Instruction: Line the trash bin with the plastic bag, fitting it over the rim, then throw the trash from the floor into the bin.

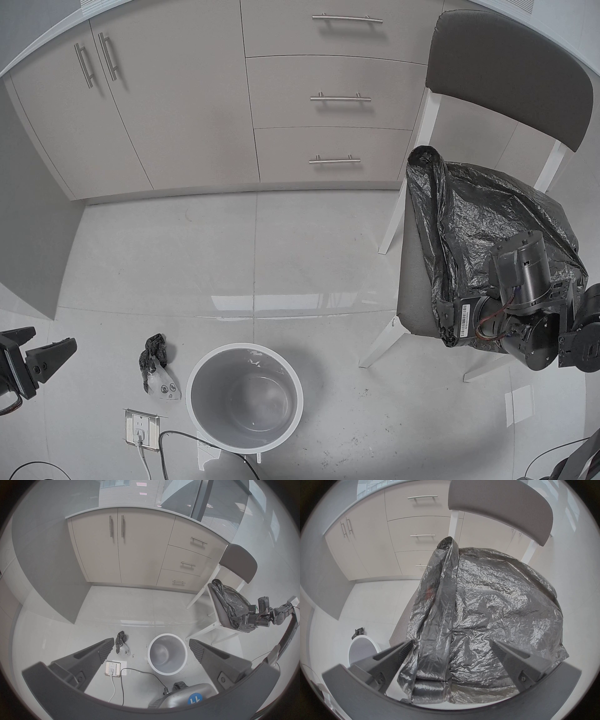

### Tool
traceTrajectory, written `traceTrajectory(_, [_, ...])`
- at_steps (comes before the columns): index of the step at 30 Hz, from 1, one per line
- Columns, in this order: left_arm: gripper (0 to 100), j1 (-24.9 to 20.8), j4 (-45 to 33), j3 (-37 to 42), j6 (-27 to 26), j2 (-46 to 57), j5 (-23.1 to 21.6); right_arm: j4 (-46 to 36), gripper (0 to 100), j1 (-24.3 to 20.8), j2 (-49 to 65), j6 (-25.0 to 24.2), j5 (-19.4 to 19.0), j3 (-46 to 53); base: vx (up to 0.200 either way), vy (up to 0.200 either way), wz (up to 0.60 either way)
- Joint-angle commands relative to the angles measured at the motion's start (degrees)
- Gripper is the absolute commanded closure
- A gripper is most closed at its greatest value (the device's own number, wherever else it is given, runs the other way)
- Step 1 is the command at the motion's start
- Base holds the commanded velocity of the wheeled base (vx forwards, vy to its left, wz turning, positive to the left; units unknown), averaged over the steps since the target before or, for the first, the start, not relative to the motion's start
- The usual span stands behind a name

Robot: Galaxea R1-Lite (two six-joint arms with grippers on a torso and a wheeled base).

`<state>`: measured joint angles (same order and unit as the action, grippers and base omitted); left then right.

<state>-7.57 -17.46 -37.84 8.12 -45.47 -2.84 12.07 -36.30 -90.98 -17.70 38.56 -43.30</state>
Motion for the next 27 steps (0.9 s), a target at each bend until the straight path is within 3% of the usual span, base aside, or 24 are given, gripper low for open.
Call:
traceTrajectory(1, [0,0.0,0.1,0.0,0.0,-0.1,-0.1,0.0,0,1.1,-1.0,-0.1,-0.9,-0.5,0.0,0.0,0.0])
traceTrajectory(3, [0,-0.1,0.1,0.0,0.0,-0.2,-0.1,0.0,0,1.1,-1.1,-0.1,-1.2,-0.6,0.0,0.0,0.0])
traceTrajectory(4, [0,-0.2,0.1,0.0,0.0,-0.3,-0.1,0.1,100,1.1,-1.2,-0.2,-1.5,-0.6,0.0,0.0,0.0])
traceTrajectory(12, [0,-0.3,1.5,0.3,-0.1,-1.4,-0.1,0.0,100,2.4,-2.1,-0.6,-3.9,-0.6,0.0,0.0,0.0])
traceTrajectory(15, [0,-0.3,1.5,0.4,-0.1,-1.3,-0.1,-0.1,100,2.2,-1.8,-2.8,-5.0,-0.7,0.0,0.0,0.0])
traceTrajectory(21, [0,-0.3,1.6,0.0,-0.1,-0.7,0.1,-0.8,100,4.0,0.1,-8.3,-11.7,-3.0,0.0,0.0,0.0])
traceTrajectory(24, [0,-0.3,1.6,-0.1,0.0,-0.4,0.0,-0.8,100,6.2,3.1,-11.1,-20.8,-3.7,0.0,0.0,0.0])
traceTrajectory(25, [0,-0.3,1.6,-0.1,0.0,-0.4,0.0,-0.8,100,6.2,3.3,-11.3,-21.5,-3.7,0.0,0.0,0.0])
traceTrajectory(26, [0,-0.3,1.6,0.0,0.1,-0.1,-0.3,-0.8,100,8.2,6.2,-13.5,-31.4,-3.5,0.0,0.0,0.0])
traceTrajectory(27, [0,-0.3,1.6,0.1,0.1,-0.2,-0.4,-0.8,100,9.1,7.6,-14.6,-36.5,-3.3,0.0,0.0,0.0])
